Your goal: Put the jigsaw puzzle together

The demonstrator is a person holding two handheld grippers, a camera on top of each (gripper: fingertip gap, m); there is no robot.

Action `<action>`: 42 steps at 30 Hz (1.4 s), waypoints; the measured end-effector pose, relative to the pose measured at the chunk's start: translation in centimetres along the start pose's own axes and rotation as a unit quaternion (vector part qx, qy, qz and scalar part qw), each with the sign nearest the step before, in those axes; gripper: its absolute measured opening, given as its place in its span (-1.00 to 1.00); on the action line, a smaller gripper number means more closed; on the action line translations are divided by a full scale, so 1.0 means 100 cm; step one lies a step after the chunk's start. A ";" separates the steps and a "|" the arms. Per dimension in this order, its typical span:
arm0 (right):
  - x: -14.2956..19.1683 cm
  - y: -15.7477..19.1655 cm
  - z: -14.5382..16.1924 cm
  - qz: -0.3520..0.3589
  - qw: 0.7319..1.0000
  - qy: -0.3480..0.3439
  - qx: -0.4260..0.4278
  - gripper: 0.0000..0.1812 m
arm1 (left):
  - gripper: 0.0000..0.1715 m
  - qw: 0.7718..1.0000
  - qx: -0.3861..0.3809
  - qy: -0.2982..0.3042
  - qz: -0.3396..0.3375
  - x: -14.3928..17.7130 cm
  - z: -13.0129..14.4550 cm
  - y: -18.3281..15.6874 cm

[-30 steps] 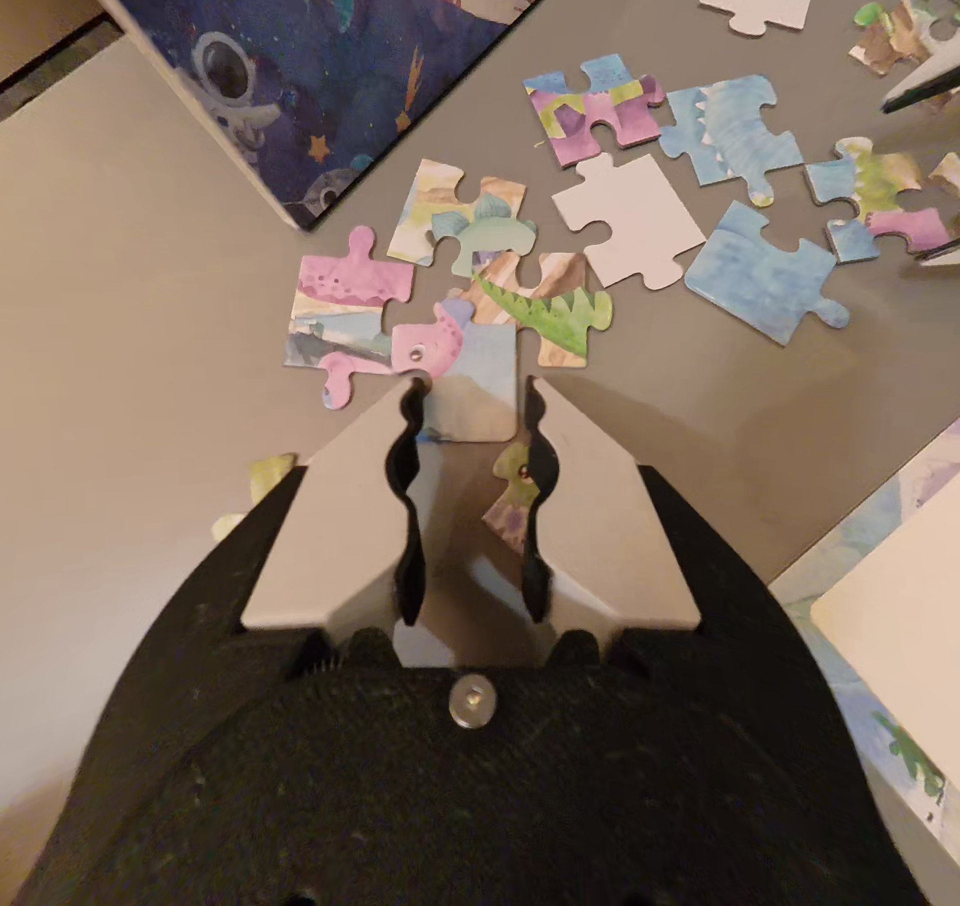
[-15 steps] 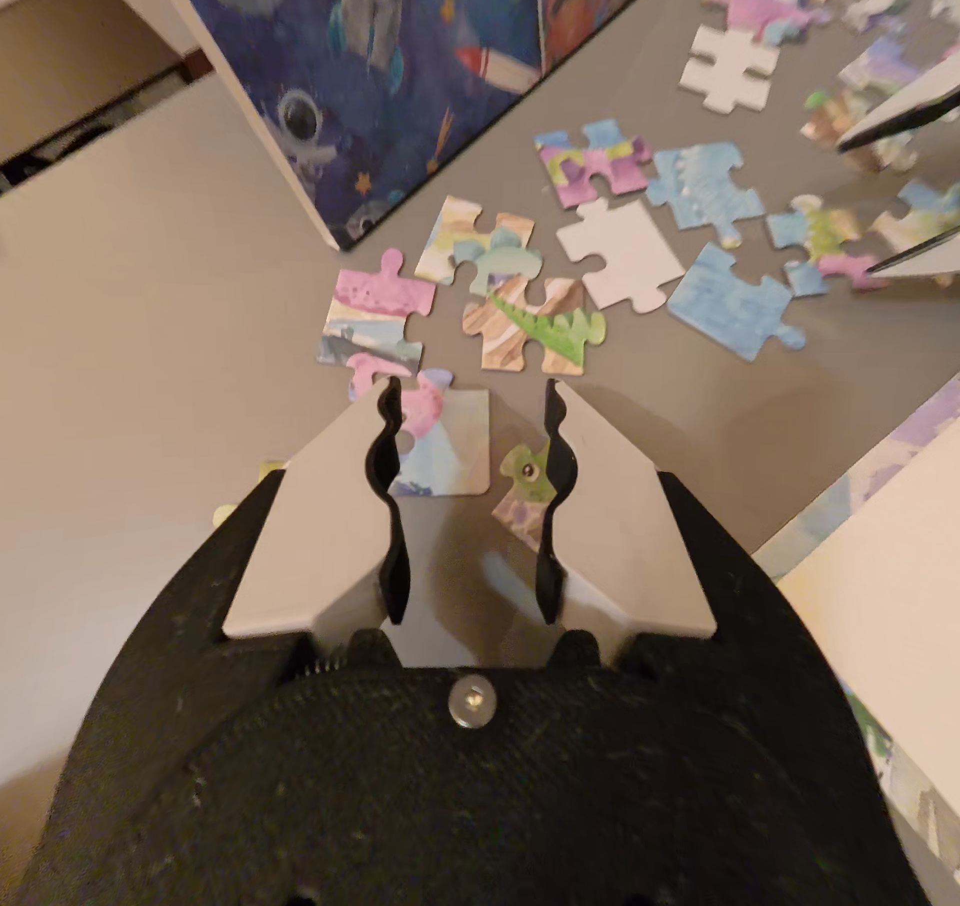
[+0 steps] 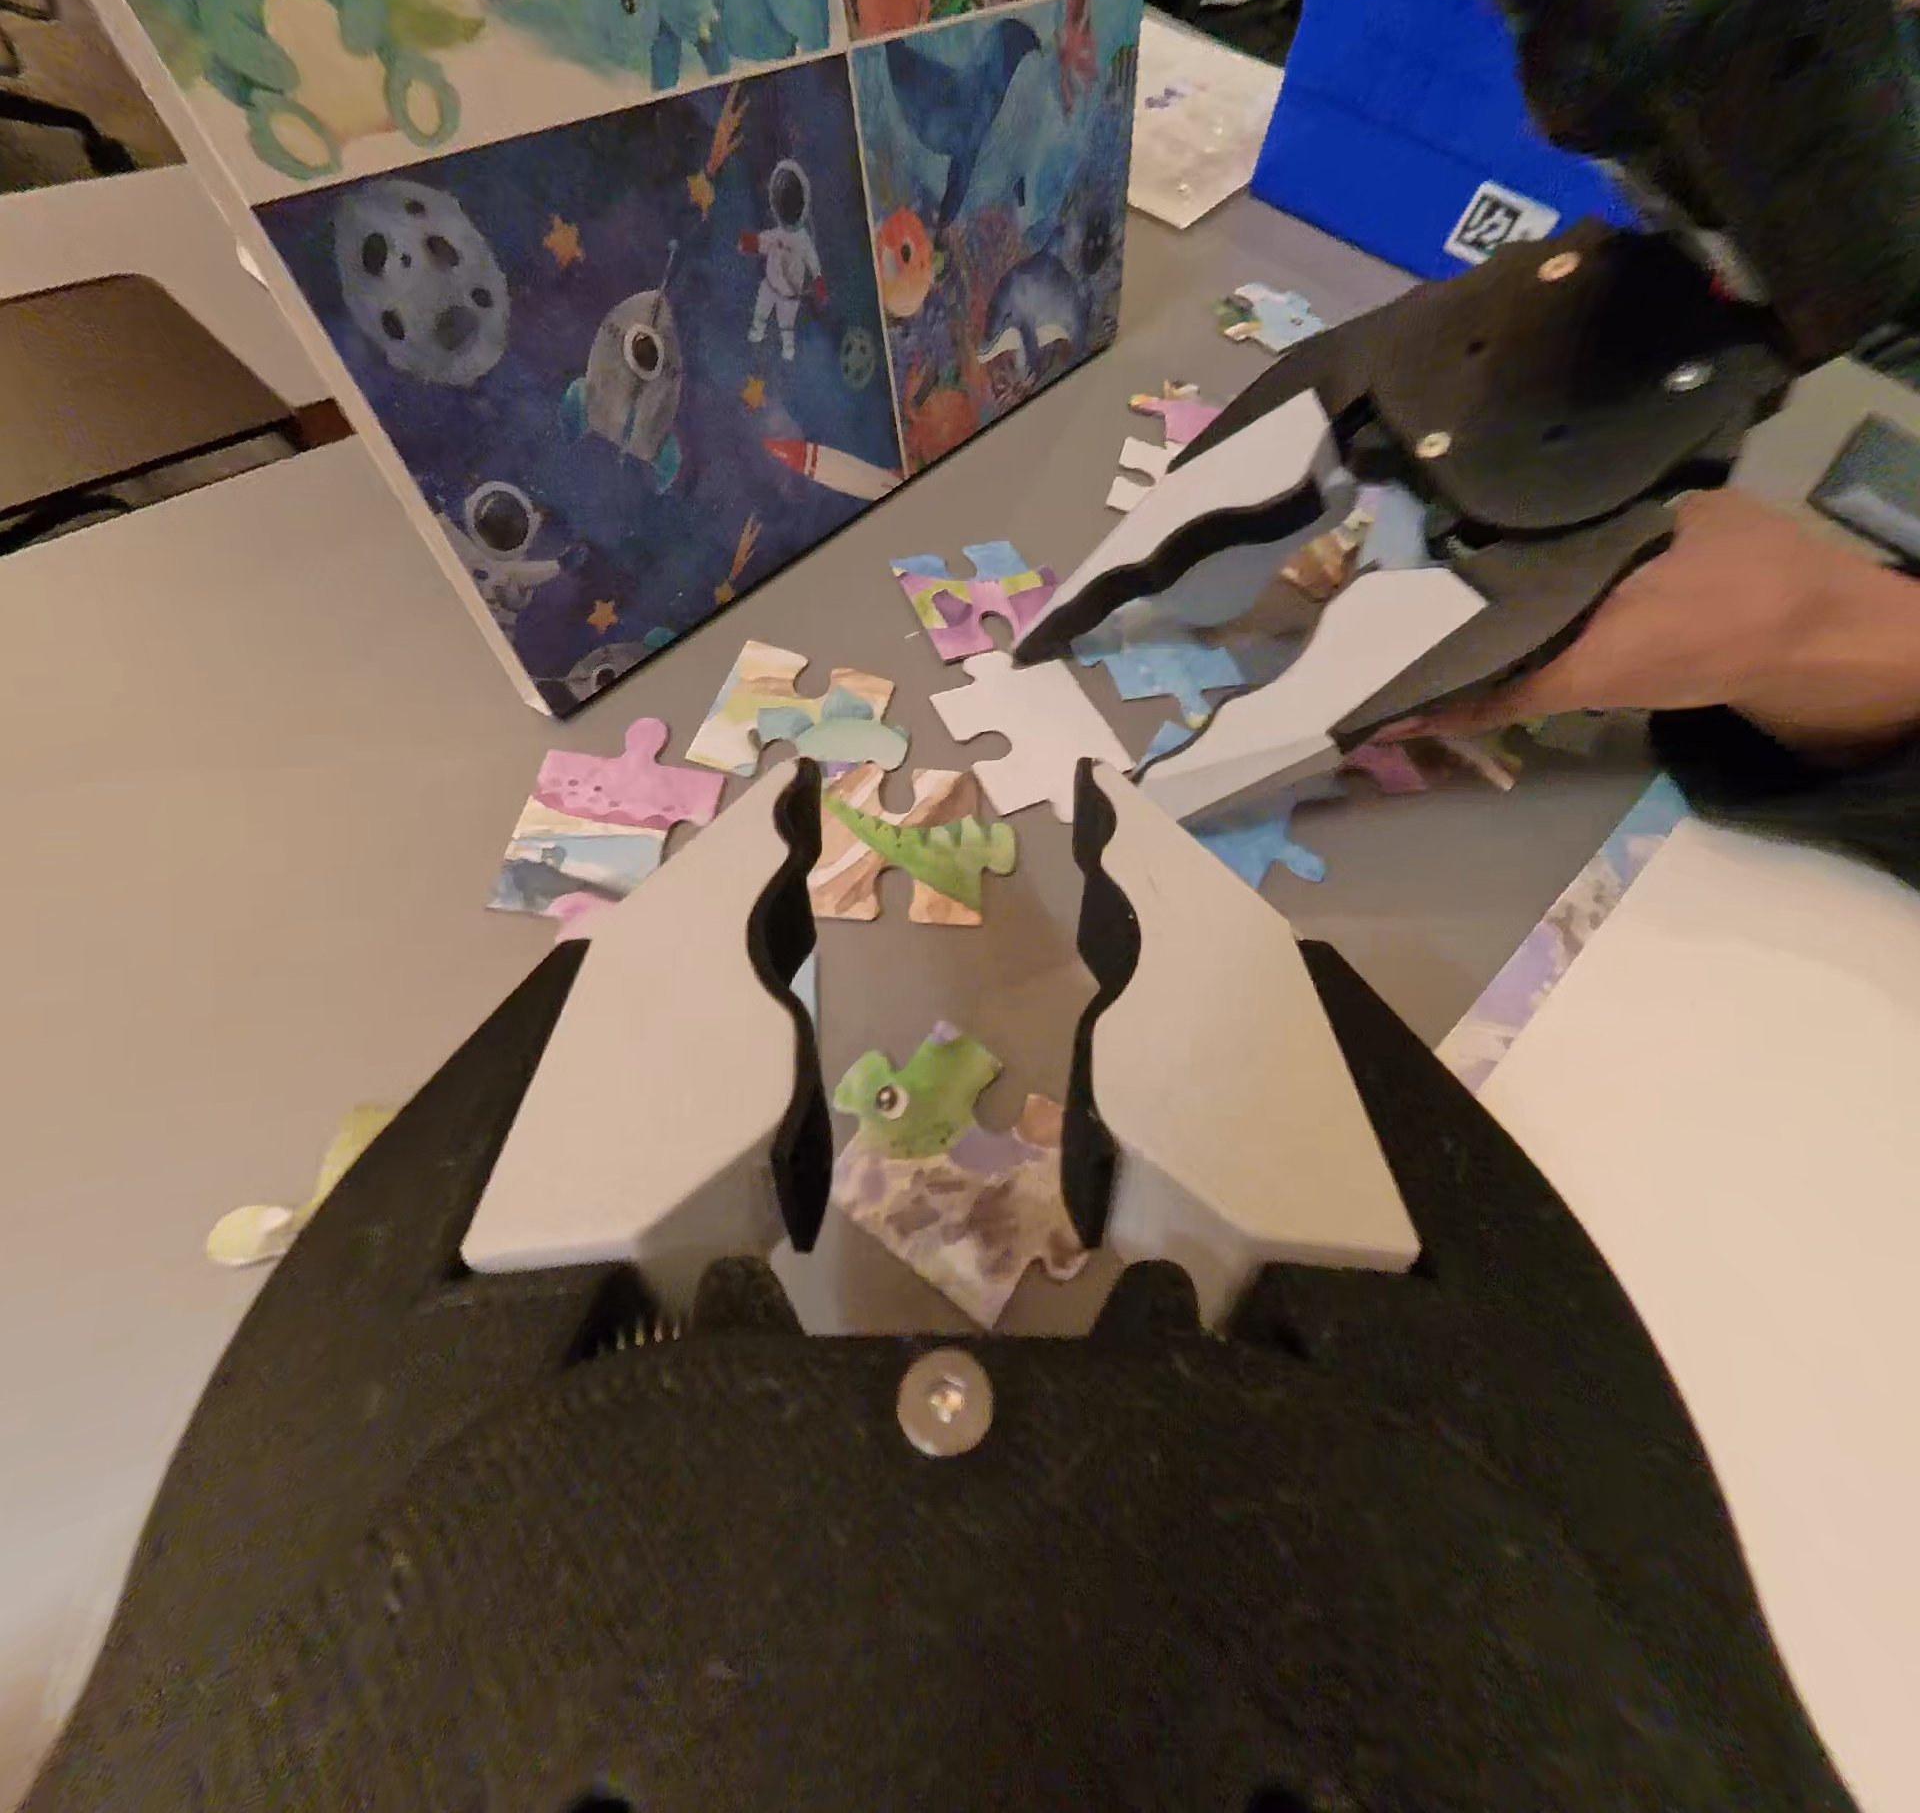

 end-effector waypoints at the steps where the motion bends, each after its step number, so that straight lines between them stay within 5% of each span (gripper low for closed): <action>1: 0.000 -0.001 -0.001 -0.001 1.000 -0.003 -0.004 -0.29 | -0.45 1.000 0.004 0.000 0.009 -0.002 0.000 -0.003; 11: 0.006 0.001 0.000 0.007 1.000 -0.015 0.008 -0.40 | -0.45 1.000 -0.008 -0.014 0.008 -0.003 -0.002 -0.006; 17: 0.034 0.014 -0.018 -0.115 0.983 -0.115 -0.081 -0.40 | -0.25 0.996 0.005 -0.046 0.070 -0.004 -0.005 -0.014; 21: 0.059 0.029 -0.027 -0.263 0.936 -0.177 -0.156 -0.40 | -0.08 0.984 -0.018 -0.078 0.156 0.000 -0.009 -0.034; 24: 0.083 0.043 -0.034 -0.400 0.867 -0.214 -0.206 -0.40 | -0.01 0.974 -0.017 -0.077 0.214 0.001 -0.008 -0.050; 26: 0.092 0.049 -0.036 -0.465 0.828 -0.215 -0.226 -0.40 | -0.07 0.962 -0.014 -0.085 0.258 0.003 -0.010 -0.063; 29: 0.094 0.060 -0.033 -0.510 0.806 -0.193 -0.231 -0.40 | -0.32 0.946 -0.007 -0.102 0.308 0.007 -0.014 -0.079; 31: 0.091 0.063 -0.032 -0.516 0.803 -0.184 -0.236 -0.40 | -0.75 0.941 -0.013 -0.103 0.322 0.010 -0.014 -0.084; 36: 0.093 0.037 -0.036 -0.467 0.808 -0.243 -0.265 -0.53 | -1.00 0.944 0.021 -0.109 0.312 0.011 -0.017 -0.073; 42: 0.098 0.015 -0.035 -0.339 0.876 -0.279 -0.199 -0.51 | -1.00 0.933 0.110 -0.092 0.330 0.010 -0.016 -0.057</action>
Point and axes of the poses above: each gripper's, where its closed fingertips meet, x back along the fingers, z out of its underside, y = z × x across the jaws, the point moved 4 cm from there along x, back along the fingers
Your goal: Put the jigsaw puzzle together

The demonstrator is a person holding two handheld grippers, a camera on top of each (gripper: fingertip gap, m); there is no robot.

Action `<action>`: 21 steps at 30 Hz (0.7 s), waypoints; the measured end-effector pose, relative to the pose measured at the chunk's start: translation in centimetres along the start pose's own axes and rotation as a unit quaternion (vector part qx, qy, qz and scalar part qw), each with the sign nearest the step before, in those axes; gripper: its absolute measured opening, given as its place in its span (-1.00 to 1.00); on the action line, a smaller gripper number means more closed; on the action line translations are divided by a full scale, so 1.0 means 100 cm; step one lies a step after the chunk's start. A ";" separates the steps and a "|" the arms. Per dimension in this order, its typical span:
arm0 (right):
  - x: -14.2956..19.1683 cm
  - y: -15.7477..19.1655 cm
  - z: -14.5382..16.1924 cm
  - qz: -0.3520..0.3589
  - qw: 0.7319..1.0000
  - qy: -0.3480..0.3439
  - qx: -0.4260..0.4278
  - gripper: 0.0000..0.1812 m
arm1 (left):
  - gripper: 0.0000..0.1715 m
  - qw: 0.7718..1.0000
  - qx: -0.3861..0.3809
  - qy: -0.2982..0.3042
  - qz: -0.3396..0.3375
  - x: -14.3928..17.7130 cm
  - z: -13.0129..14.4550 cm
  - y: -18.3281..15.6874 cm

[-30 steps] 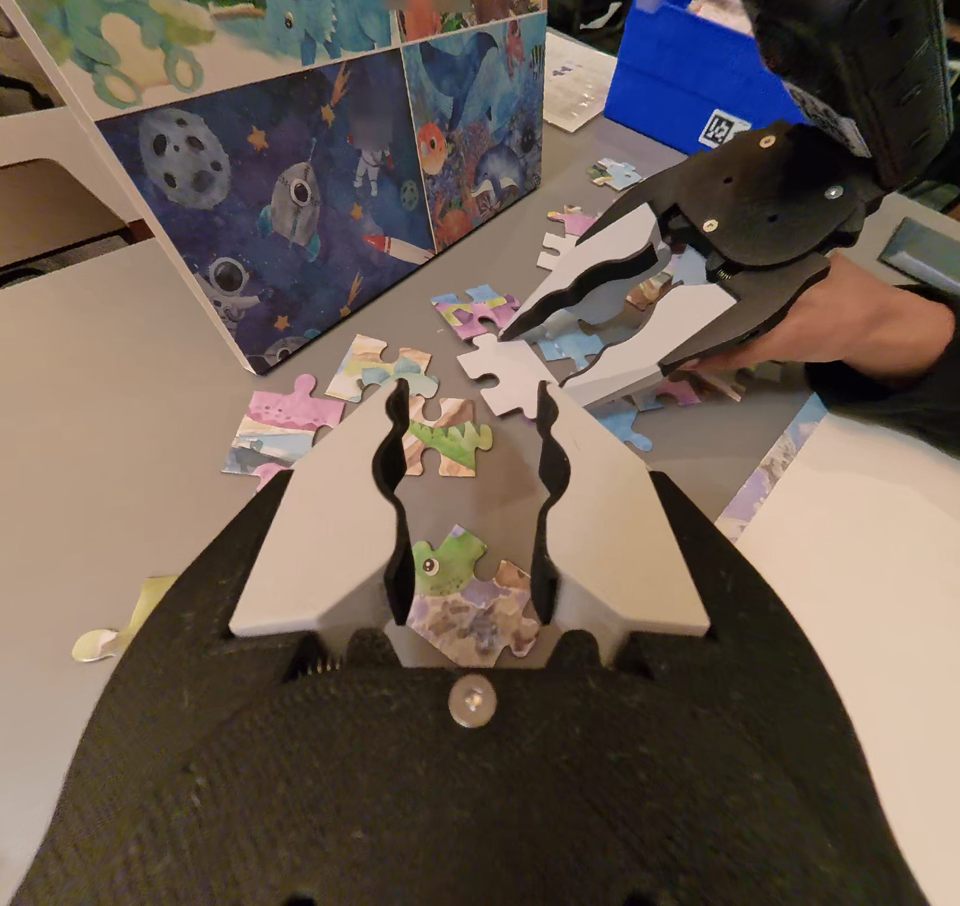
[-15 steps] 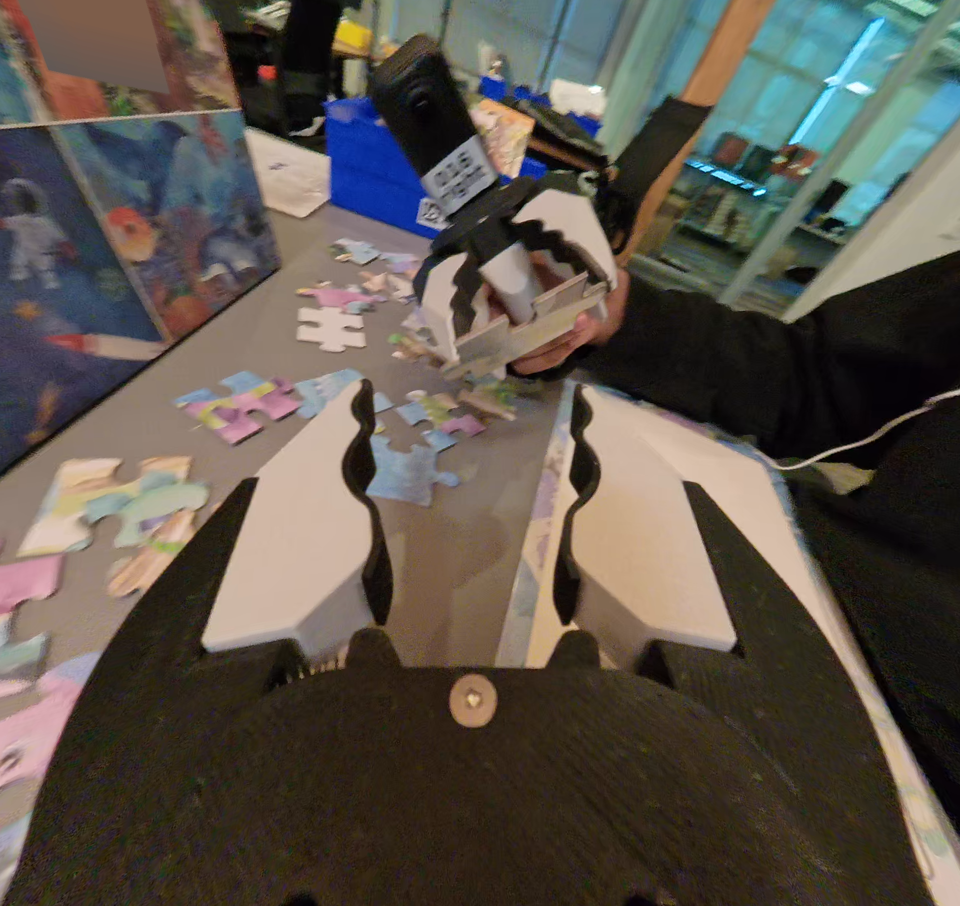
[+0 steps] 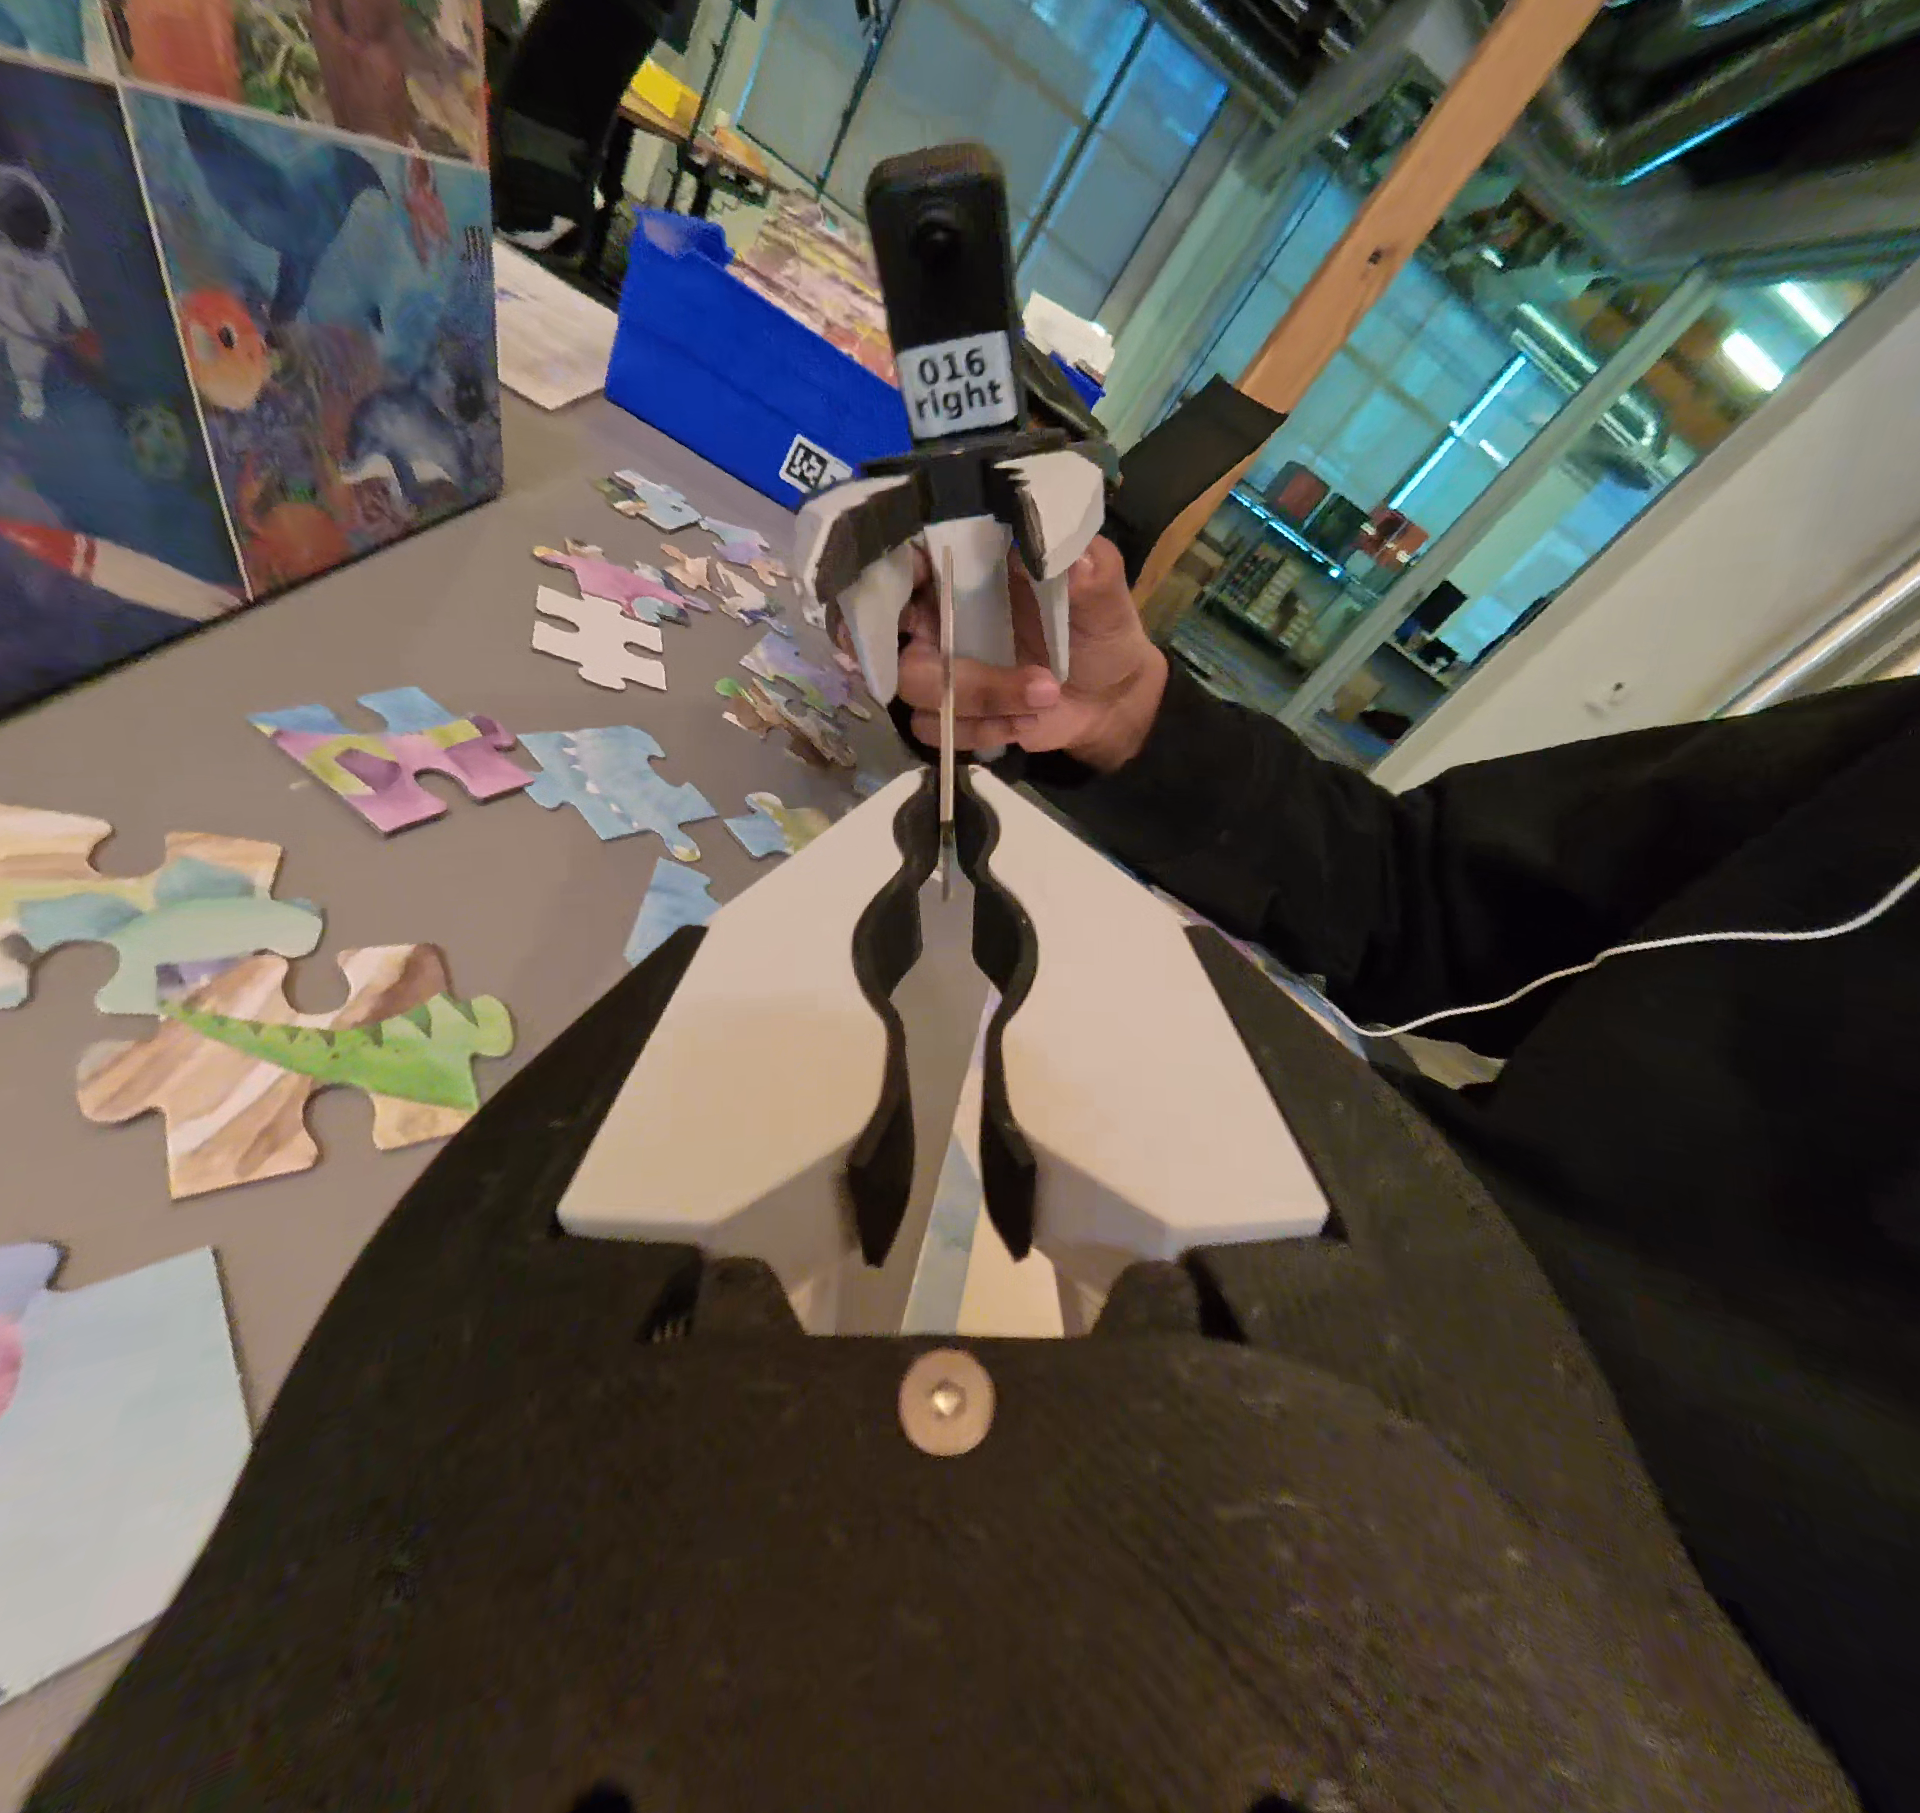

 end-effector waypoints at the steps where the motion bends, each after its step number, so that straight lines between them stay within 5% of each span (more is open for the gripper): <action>1: -0.003 0.003 0.002 0.003 1.000 0.011 0.015 -0.51 | -1.00 1.000 0.008 0.007 0.001 -0.001 0.002 0.001; 4: -0.014 0.007 0.016 0.011 0.997 0.064 0.046 -0.60 | -1.00 0.999 0.011 0.035 -0.002 -0.004 0.009 0.002; 8: -0.020 0.004 0.029 0.030 0.991 0.109 0.070 -1.00 | -0.96 0.999 0.004 0.050 -0.014 -0.007 0.012 0.003; 12: 0.002 -0.013 0.007 0.079 0.996 0.041 0.026 -1.00 | -0.42 0.996 -0.006 0.026 -0.084 -0.002 0.006 0.017; 17: 0.070 -0.078 -0.020 0.283 0.949 -0.104 -0.093 -1.00 | -0.38 0.993 -0.029 0.012 -0.113 0.004 -0.001 0.021; 21: 0.072 -0.105 -0.015 0.330 0.934 -0.055 -0.128 -1.00 | -0.40 0.994 -0.044 0.008 -0.104 0.002 -0.003 0.014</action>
Point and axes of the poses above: each gripper's, where its closed fingertips meet, x back along the fingers, z out of its underside, y = z × x across the jaws, the point moved 4 cm from there along x, back along the fingers
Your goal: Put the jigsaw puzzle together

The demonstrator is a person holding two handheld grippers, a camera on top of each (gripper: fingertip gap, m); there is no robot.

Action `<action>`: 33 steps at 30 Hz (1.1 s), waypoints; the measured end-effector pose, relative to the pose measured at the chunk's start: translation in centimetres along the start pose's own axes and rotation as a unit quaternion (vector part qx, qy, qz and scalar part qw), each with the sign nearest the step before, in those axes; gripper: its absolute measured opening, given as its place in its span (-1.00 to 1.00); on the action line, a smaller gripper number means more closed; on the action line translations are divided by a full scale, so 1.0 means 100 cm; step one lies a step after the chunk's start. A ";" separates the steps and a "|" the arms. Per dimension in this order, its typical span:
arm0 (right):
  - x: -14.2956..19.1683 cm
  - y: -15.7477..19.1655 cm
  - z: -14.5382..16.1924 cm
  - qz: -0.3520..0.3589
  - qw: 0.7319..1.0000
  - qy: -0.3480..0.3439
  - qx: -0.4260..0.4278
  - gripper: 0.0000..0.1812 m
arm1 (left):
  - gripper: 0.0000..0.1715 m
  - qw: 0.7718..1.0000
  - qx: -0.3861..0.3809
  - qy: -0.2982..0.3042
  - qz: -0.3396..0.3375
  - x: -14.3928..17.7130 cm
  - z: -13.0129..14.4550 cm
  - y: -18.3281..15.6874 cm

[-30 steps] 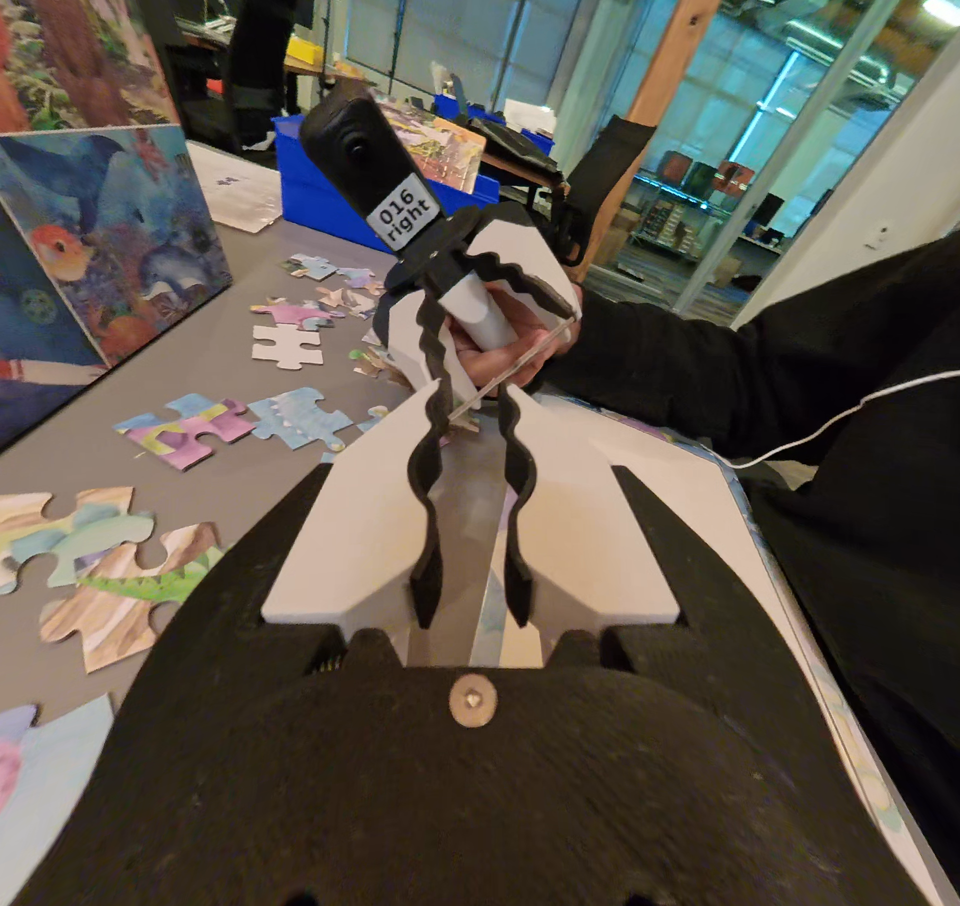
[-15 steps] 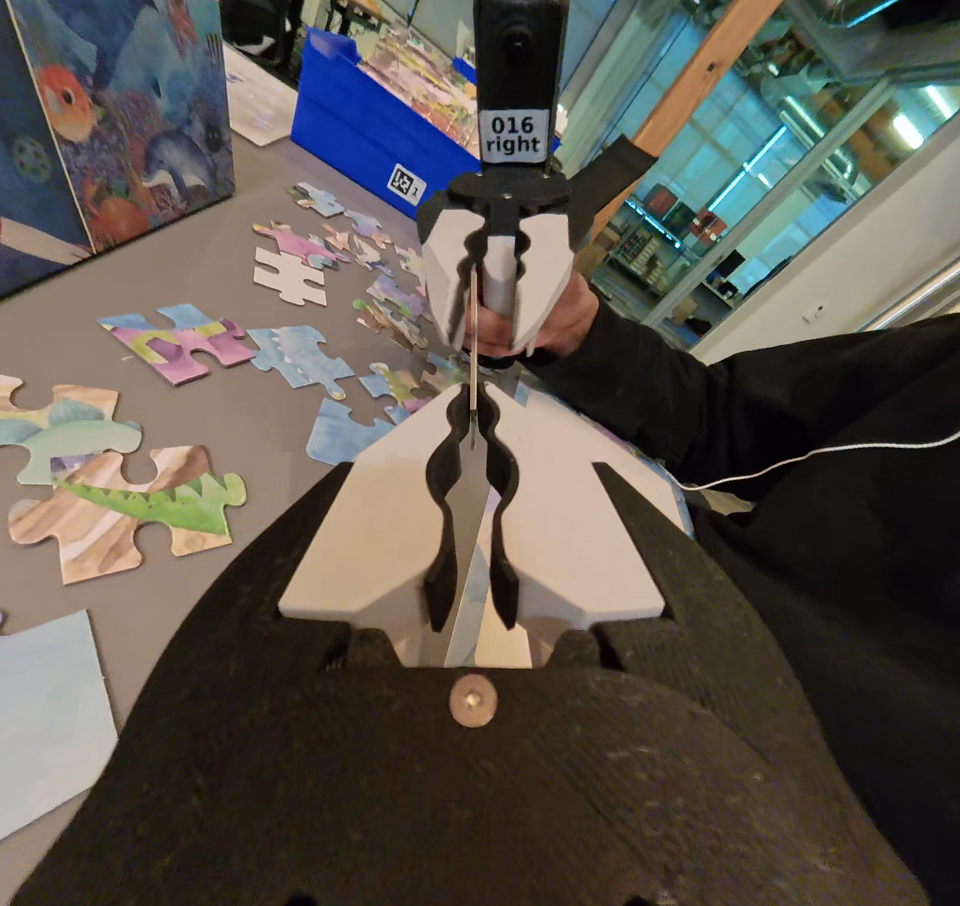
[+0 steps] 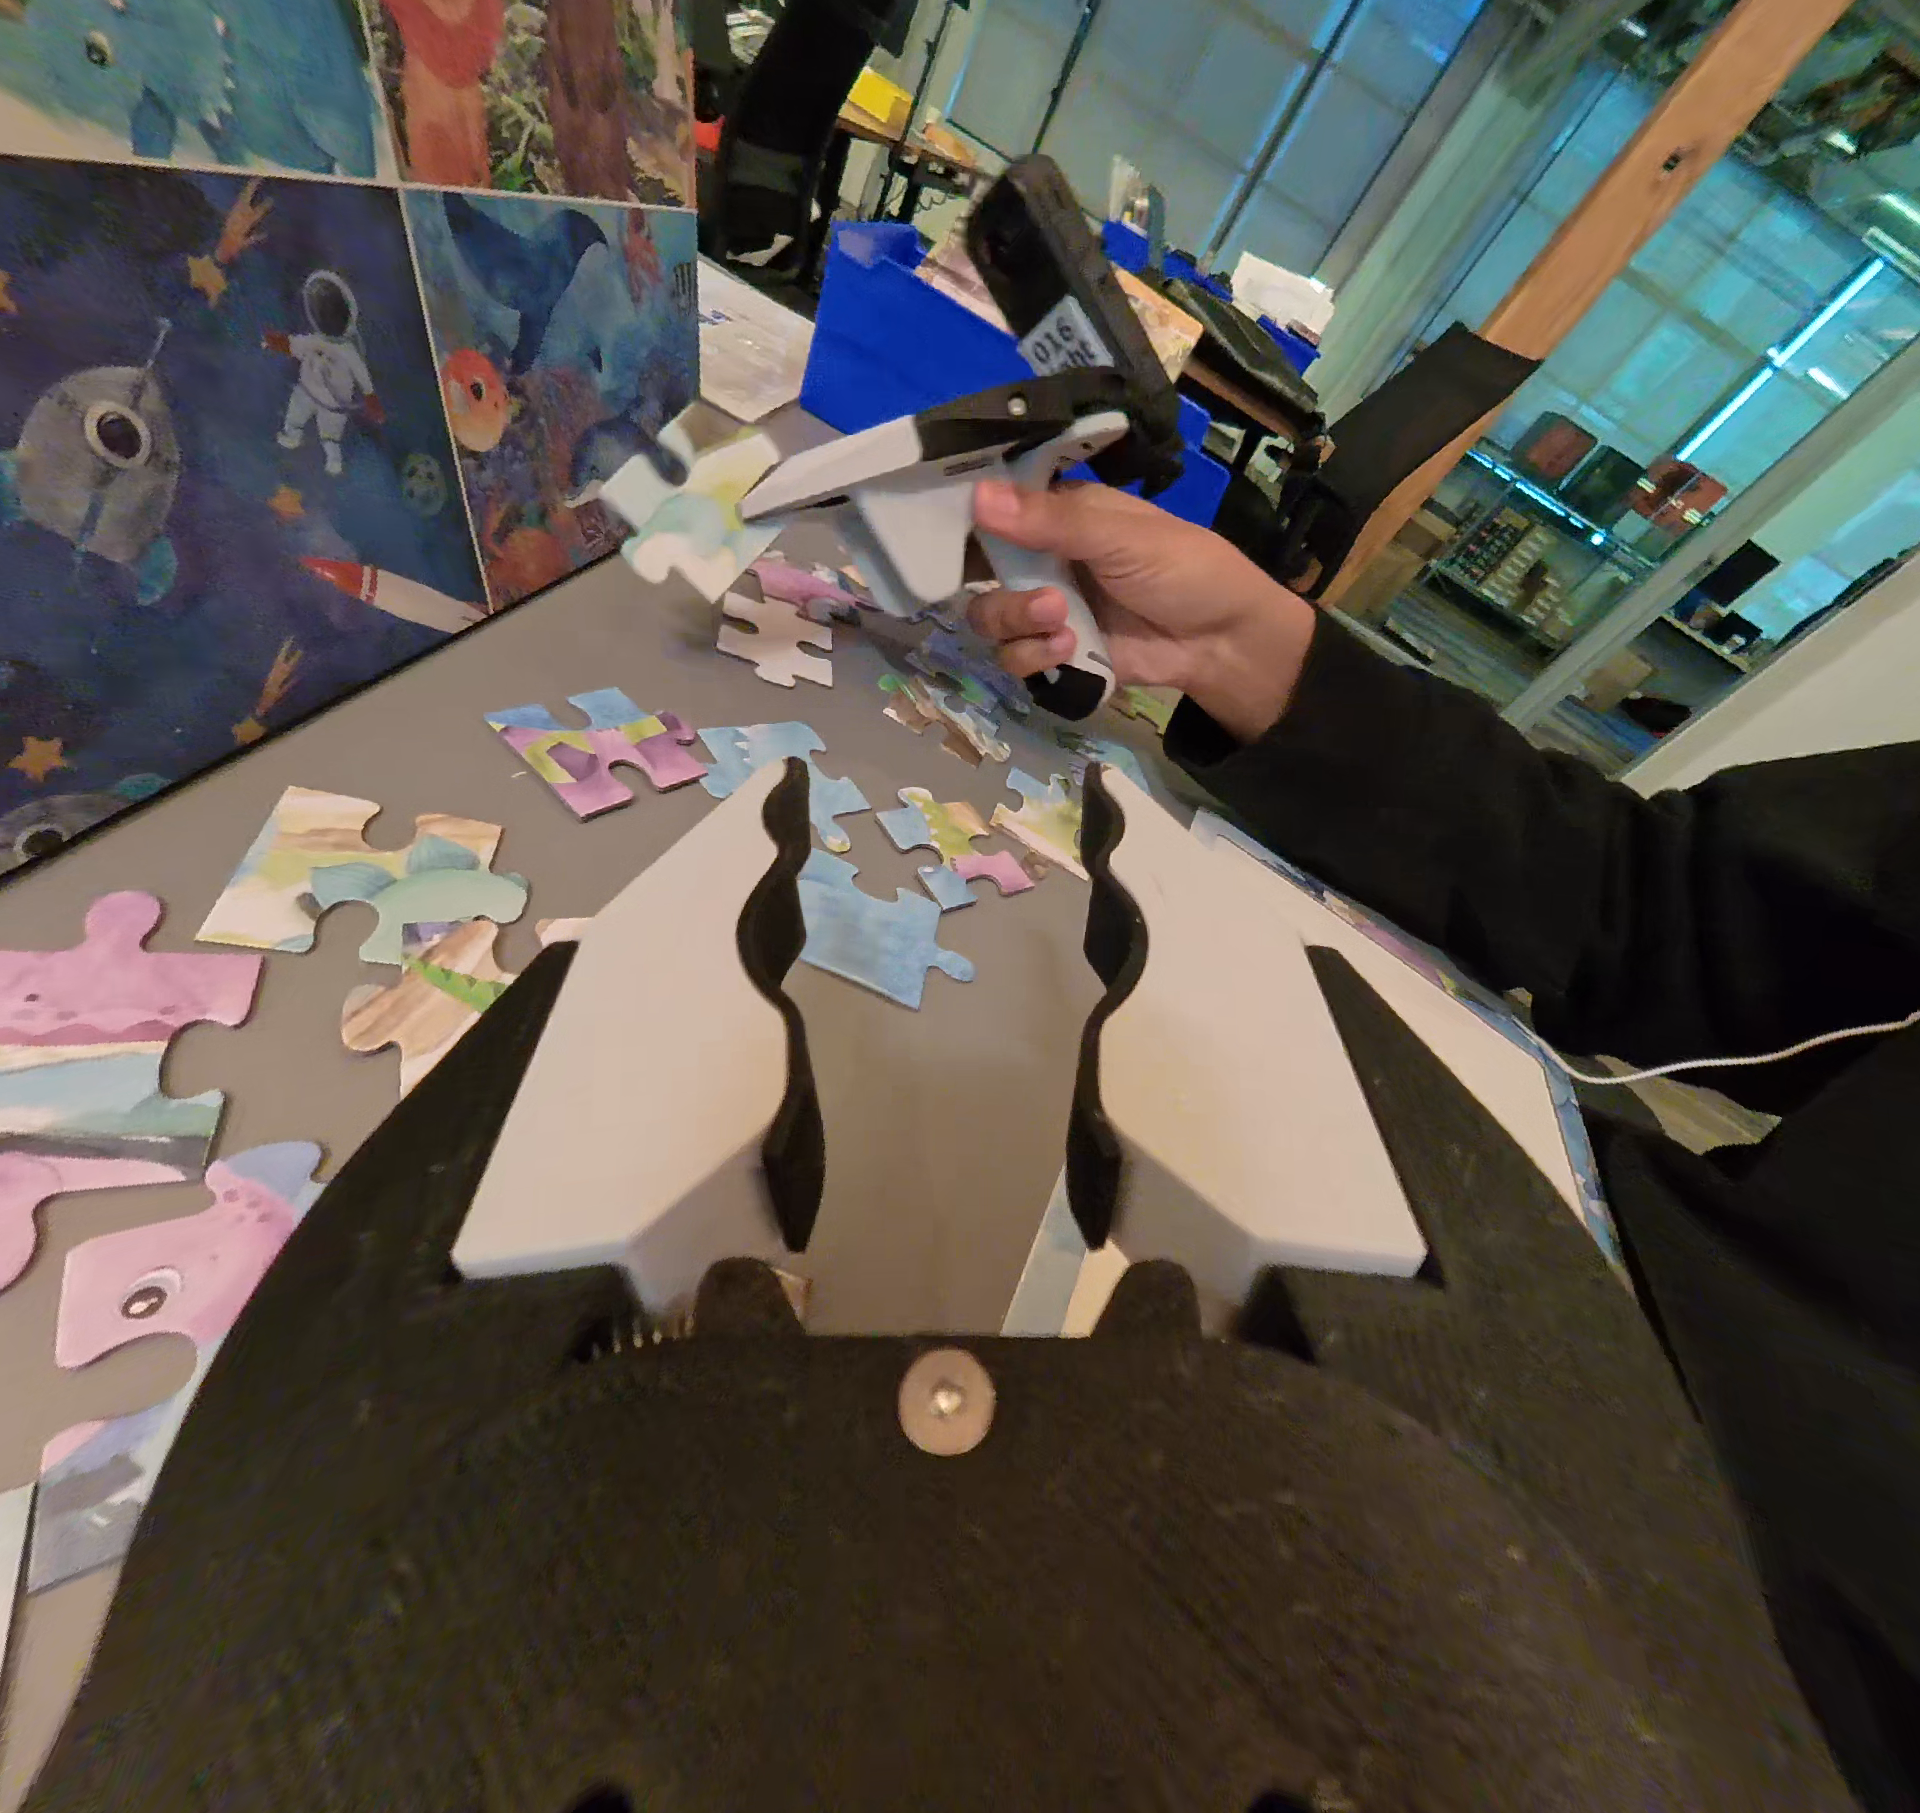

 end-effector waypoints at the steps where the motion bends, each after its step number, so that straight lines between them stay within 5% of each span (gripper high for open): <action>1: -0.006 -0.001 0.002 0.007 1.000 0.019 0.013 -1.00 | -0.41 1.000 -0.005 0.003 -0.001 -0.001 0.001 -0.001; 4: -0.005 -0.023 0.003 0.103 0.990 0.038 0.087 -0.68 | -0.41 1.000 -0.017 0.016 -0.012 -0.003 0.004 0.000; 7: 0.019 -0.044 -0.003 0.193 0.965 0.038 0.175 -0.58 | -0.41 0.999 -0.023 0.020 -0.015 -0.003 0.005 0.000; 9: 0.031 -0.039 -0.001 0.178 0.955 0.048 0.230 -0.56 | -0.41 0.999 -0.024 0.018 -0.016 -0.003 0.003 -0.001; 12: 0.033 -0.035 0.014 0.159 0.936 0.100 0.298 -0.19 | -0.41 0.999 -0.024 0.016 -0.014 -0.003 0.003 -0.002; 16: 0.020 -0.040 0.031 0.180 0.904 0.156 0.355 0.05 | -0.41 0.999 -0.023 0.022 -0.012 -0.006 0.006 -0.002; 23: 0.013 -0.030 0.031 0.154 0.891 0.138 0.405 -0.05 | -0.41 0.999 -0.027 0.020 -0.010 -0.006 0.006 -0.004; 33: 0.010 -0.033 0.032 0.140 0.907 0.161 0.363 -0.37 | -0.42 0.999 -0.032 0.025 -0.005 -0.009 0.008 -0.005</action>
Point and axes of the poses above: each gripper's, where its closed fingertips meet, x back along the fingers, z out of its underside, y = z × x across the jaws, the point moved 4 cm from there along x, back along the fingers
